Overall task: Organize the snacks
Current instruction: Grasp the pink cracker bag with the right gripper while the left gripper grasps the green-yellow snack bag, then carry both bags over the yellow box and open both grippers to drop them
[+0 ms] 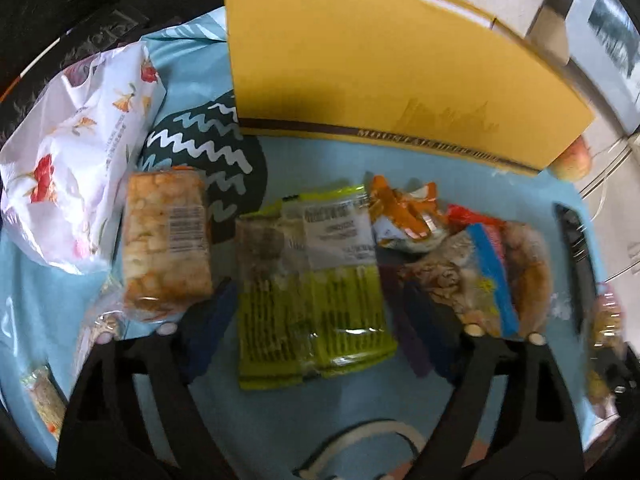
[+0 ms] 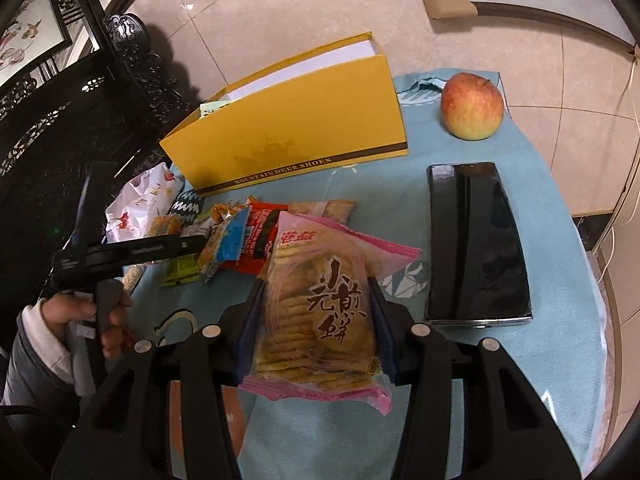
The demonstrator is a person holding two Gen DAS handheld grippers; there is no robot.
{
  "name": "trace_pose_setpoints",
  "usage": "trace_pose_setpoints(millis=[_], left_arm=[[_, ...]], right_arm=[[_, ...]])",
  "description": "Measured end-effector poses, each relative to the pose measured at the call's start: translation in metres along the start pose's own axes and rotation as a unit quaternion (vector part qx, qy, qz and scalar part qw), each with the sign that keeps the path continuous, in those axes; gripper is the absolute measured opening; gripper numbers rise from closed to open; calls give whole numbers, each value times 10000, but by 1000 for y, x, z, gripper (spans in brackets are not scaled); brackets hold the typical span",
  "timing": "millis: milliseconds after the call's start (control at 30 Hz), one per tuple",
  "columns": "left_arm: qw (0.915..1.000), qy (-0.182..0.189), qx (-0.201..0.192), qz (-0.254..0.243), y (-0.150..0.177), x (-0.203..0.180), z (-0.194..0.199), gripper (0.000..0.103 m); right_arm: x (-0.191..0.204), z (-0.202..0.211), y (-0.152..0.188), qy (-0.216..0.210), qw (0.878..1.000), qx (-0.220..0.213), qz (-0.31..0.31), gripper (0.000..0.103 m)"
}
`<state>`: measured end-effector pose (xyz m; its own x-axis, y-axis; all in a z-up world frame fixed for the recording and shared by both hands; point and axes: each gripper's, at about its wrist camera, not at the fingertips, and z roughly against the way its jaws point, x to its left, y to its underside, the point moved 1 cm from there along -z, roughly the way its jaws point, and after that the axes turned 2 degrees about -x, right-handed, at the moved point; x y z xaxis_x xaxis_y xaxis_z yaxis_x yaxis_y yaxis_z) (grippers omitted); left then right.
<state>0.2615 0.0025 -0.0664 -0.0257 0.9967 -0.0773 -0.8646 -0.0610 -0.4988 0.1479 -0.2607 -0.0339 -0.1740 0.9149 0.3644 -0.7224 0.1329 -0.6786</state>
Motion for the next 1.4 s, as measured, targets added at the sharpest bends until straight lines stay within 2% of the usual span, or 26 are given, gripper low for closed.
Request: trace_pose_setpoints(millis=[67,133,167,200,400,600,733,900,1000,1133,1233,1267,1300,1367,1400], left_arm=[[9999,-94,23,-97,0,-2,-8,99],[9998,-175,21,-104,0,-4,-9,95],[9993,-368,-46,-43,1,-3,-6,75],[9992,-373,-97,-60,1,-2,-3,64],[9999,-69,-76,56,15,6,18,59],[9983,38,-557,-168,17,0,76,60],[9950,53,-964,-272,-9,-3,112,60],[9904,309,-1322,-255,-49,-16,138,60],[9881,279,-1471,-360,-82,-33,137,60],[9871,373,-1526,-295,-133,-47,113,60],[9878,493,-1476,-45,-163,-52,87,65],[9880,464,-1470,114,-171,-52,77,78],[9884,355,-1449,288,-176,-50,68,93],[9872,268,-1508,456,-177,-45,63,95],[9870,352,-1495,472,-174,-42,61,97]], right_arm=[[2,-1,1,5,10000,21,37,50],[4,-2,2,-3,10000,30,67,50],[5,-1,2,5,10000,25,79,50],[5,-1,2,14,10000,13,84,50],[6,6,1,-71,9998,-151,57,50],[14,23,-5,-162,9989,-440,64,50],[28,38,-24,-143,9970,-720,235,50],[46,55,-79,160,9876,-1439,614,50],[56,49,-118,380,9788,-1815,874,50],[59,9,-163,550,9762,-1846,998,50],[53,-29,-187,858,9733,-1882,993,50],[50,-42,-194,946,9722,-1901,981,55],[47,-58,-199,1147,9712,-1806,1052,68],[47,-71,-197,1488,9659,-1693,1275,69],[48,-71,-191,1433,9647,-1733,1369,69]])
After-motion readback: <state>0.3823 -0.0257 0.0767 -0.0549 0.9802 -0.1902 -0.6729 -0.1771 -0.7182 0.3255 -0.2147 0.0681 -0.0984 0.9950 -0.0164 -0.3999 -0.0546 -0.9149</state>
